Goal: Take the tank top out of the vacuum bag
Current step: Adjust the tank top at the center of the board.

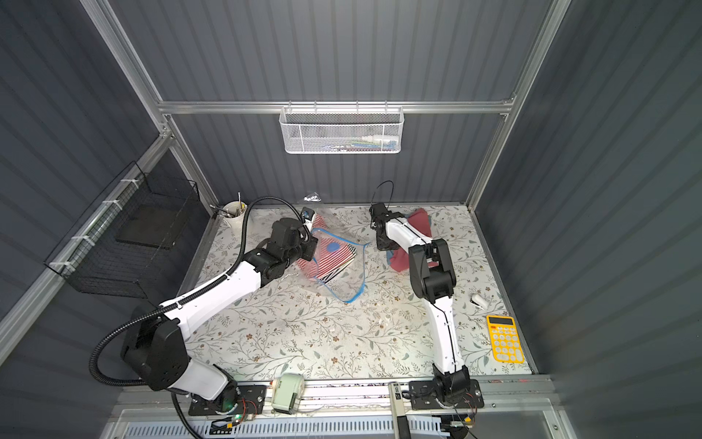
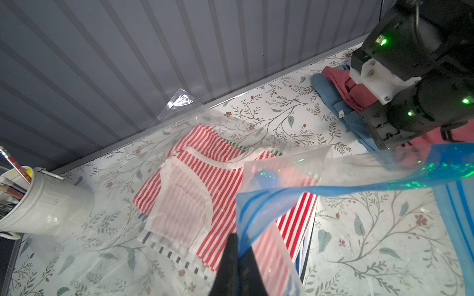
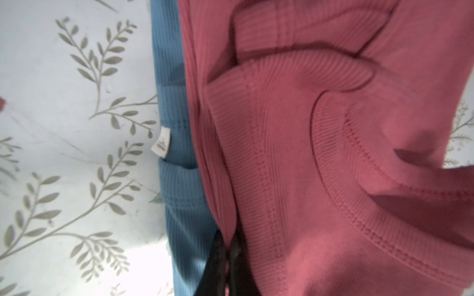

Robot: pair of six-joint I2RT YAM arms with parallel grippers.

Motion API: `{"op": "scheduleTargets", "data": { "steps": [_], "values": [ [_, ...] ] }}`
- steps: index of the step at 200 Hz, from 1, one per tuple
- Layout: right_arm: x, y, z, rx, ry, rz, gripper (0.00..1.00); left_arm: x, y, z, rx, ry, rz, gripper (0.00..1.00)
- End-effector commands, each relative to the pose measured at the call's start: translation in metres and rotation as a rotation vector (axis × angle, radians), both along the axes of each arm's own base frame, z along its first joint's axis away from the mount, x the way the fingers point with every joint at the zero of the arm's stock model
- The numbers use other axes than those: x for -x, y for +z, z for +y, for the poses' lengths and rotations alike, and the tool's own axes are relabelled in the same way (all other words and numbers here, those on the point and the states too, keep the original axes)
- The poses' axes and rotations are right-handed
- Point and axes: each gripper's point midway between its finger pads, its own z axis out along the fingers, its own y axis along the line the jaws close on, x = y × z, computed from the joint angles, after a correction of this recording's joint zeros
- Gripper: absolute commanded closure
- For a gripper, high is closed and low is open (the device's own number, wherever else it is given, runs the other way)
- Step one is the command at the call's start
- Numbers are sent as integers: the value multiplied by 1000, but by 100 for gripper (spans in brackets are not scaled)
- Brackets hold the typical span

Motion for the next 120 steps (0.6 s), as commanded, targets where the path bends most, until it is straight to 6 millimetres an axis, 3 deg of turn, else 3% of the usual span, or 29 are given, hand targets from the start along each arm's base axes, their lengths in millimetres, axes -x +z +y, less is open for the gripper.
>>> {"op": "scheduleTargets", "data": {
  "steps": [1,40,81,86,103,120],
  "values": [
    [-2,44,8,-72,19,-53,100,-4,5,-1,21,4,4,100],
    [-3,56,20,-143,37,-56,100,-4,5,-2,23,1,5,100],
    [-5,29,35,-210,45,7,100,-3,6,0,20,3,1,100],
    [-5,24,36,-215,44,15,92,-3,6,-1,20,3,0,100],
    [-6,17,39,-229,48,26,88,-4,7,-1,22,3,0,100],
    [-8,20,44,-243,69,9,73,-4,5,-2,22,-1,5,100]
  ]
}}
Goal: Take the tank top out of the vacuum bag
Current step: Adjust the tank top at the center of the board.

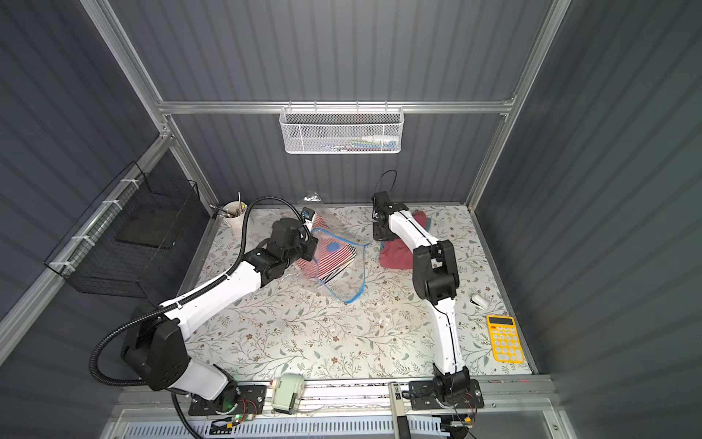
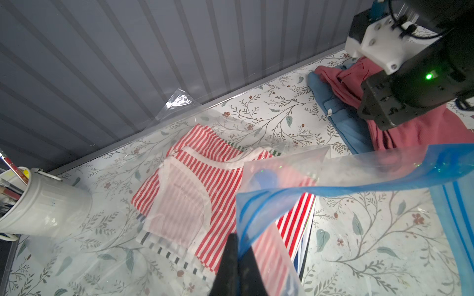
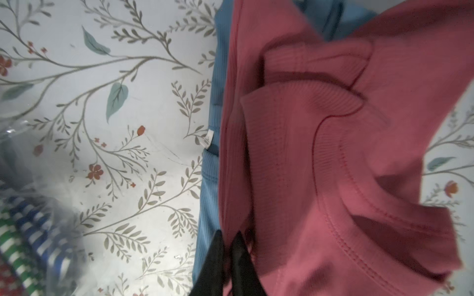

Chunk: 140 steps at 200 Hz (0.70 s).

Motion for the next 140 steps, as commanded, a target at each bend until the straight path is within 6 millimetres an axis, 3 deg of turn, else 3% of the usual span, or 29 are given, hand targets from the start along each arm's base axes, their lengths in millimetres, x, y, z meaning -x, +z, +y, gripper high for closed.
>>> {"op": "scheduleTargets", "data": {
  "steps": [1,20,61,95,140],
  "values": [
    [3,-2,10,-39,32,13,73,-4,5,-1,18,5,3,100],
    [-1,15,8,-51,29,-74,54,-4,4,-1,18,5,6,100],
    [-17,53,-19,-174,-68,-206,45,-5,-2,-3,12,1,19,100],
    [-22,41,-45,-253,-174,-146,48,-7,-8,-4,7,0,31,100],
    [23,16,-58,-278,-256,-126,48,-7,-11,-6,6,-5,40,100]
  ]
}}
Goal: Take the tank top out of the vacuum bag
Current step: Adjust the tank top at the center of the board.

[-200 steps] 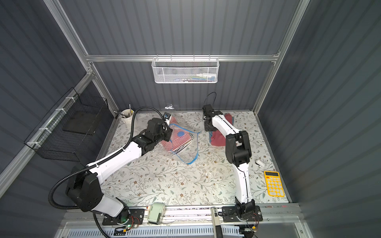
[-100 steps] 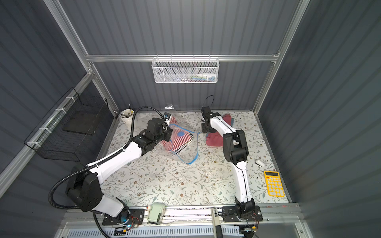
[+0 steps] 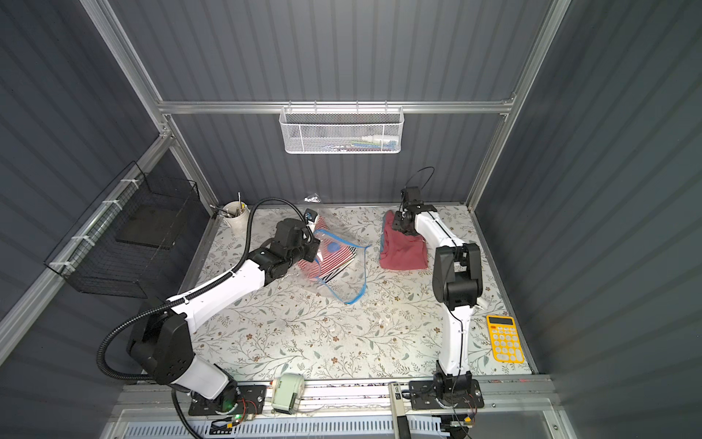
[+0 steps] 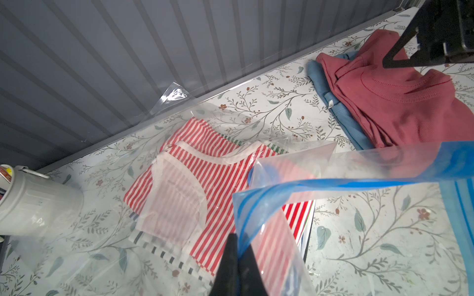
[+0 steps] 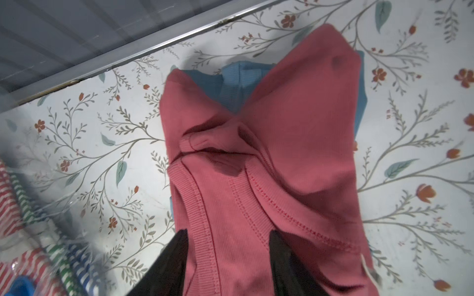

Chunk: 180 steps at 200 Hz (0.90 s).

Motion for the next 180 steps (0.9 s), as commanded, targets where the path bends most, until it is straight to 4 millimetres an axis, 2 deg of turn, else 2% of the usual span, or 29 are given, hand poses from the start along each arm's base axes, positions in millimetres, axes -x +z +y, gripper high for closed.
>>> {"op": "scheduleTargets", "data": {
  "steps": [1,9,35,58,84,132,154,180],
  "values": [
    [31,-15,8,-54,-34,29,48,-4,4,-1,20,5,10,100],
    [45,-24,0,-52,-65,41,48,-3,4,-2,22,3,11,100],
    [60,-43,-23,-80,-140,33,48,-2,5,-2,28,-1,11,100],
    [59,-60,-31,-98,-141,48,48,-2,7,-2,32,-3,8,100],
    [56,-64,-37,-91,-177,93,48,-1,9,-2,33,-3,7,100],
    [66,-36,-58,-49,-257,124,43,0,16,-2,44,-5,-4,100],
    [57,-7,-51,-27,-217,46,41,1,19,-1,50,-5,-9,100],
    [31,21,-38,-34,-155,-58,36,1,18,-2,51,-6,-6,100]
  ]
}}
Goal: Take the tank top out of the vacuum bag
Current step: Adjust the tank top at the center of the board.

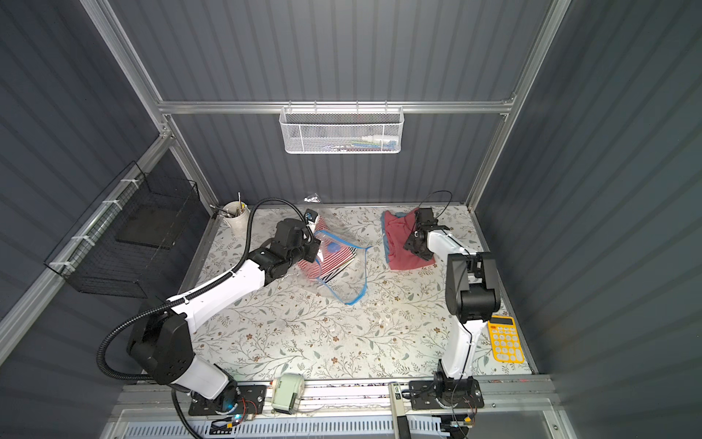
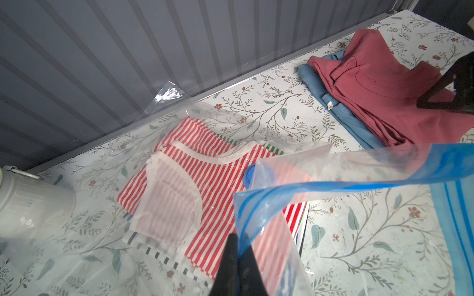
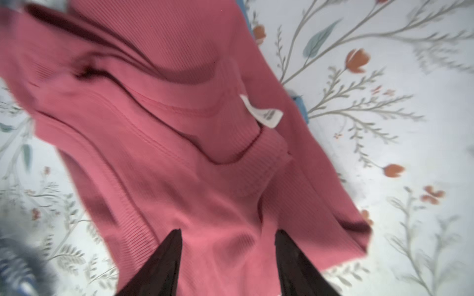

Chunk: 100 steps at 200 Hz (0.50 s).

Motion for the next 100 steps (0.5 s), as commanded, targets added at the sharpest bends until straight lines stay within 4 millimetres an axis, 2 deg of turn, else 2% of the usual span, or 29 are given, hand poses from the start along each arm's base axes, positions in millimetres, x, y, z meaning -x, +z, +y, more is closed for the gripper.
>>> {"op": "scheduleTargets", "data": {
  "steps": [1,20,47,80,100],
  "values": [
    [-26,39,11,19,54,-113,36,-1,18,1,35,4,-15,100],
    [-54,50,23,-25,92,-185,34,-1,16,1,31,4,-12,100],
    [-90,49,31,-45,106,-219,35,-1,16,1,26,4,-15,100],
    [-128,32,38,-58,117,-233,31,-2,15,1,22,4,-13,100],
    [-144,12,39,-108,91,-209,29,-2,14,1,20,3,-11,100]
  ]
}}
